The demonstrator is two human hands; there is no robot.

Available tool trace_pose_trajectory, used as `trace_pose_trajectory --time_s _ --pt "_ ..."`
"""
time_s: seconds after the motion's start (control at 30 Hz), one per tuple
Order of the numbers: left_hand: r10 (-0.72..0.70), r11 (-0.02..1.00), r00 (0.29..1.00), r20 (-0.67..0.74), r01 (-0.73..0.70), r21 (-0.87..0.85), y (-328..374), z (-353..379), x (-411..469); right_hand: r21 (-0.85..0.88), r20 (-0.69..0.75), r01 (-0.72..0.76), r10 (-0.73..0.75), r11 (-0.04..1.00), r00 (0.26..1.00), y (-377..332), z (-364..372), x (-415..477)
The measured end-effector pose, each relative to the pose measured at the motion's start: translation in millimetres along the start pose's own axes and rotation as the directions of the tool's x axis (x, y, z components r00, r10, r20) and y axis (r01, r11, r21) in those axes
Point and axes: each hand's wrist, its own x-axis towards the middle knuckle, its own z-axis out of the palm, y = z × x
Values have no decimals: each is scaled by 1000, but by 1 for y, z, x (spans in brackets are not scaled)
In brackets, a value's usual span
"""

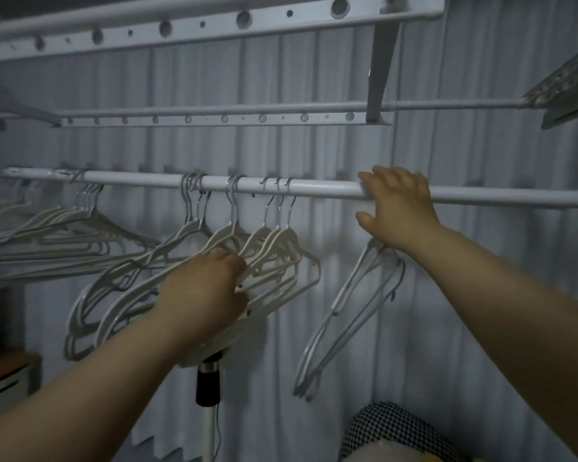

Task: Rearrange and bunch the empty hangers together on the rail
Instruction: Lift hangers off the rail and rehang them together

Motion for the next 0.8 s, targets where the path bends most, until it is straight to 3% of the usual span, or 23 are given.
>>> trace_pose_trajectory --time_s 0.17,0.53,0.7,0.8 --pt "33 989 999 -9 -31 146 -15 8 -7 -43 20 -72 73 996 997 -5 5 0" --pt "150 972 978 -145 -119 201 -29 5 -1 -105 15 -86 88 991 996 -1 2 -7" --pt "71 997 982 -177 -69 19 -22 2 7 -116 19 -85 87 990 996 2 1 -7" --pt "51 995 991 -121 -60 -76 -20 3 12 -101 6 -70 71 992 997 5 2 -7"
